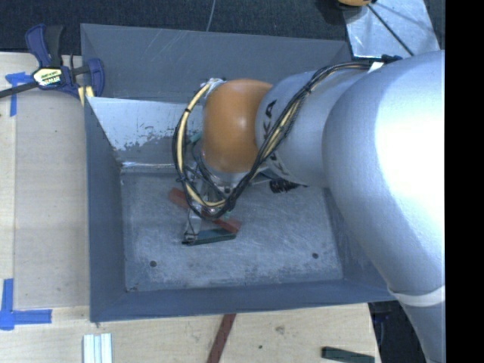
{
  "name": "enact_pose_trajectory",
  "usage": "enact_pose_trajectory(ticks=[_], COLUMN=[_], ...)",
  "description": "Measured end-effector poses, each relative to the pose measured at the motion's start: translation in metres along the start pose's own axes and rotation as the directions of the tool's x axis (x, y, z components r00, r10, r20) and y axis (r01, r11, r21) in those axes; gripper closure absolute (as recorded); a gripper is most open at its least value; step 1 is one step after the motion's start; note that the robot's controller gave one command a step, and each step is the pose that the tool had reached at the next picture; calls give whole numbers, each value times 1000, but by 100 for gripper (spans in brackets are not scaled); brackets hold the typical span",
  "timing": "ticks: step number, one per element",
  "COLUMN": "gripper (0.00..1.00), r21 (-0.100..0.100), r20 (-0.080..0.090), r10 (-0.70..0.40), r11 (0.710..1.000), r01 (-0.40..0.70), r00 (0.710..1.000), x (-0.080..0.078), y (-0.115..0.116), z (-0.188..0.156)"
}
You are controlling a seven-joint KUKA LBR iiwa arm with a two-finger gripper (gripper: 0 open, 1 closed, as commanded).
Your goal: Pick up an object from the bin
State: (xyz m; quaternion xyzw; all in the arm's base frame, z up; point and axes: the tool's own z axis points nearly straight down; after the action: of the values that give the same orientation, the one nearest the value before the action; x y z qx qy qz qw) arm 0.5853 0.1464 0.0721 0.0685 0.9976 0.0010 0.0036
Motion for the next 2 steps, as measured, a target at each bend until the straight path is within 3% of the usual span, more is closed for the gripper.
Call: enact_pose_trajectory(ticks=[1, 2], gripper=[0, 0], r21=[1, 0], r20=[-4, -1], r10=[-36, -1], r11=[999, 1000], r01=[36, 1], r00=[999, 1000], x=[4, -2], y=[0, 0], z=[1, -1])
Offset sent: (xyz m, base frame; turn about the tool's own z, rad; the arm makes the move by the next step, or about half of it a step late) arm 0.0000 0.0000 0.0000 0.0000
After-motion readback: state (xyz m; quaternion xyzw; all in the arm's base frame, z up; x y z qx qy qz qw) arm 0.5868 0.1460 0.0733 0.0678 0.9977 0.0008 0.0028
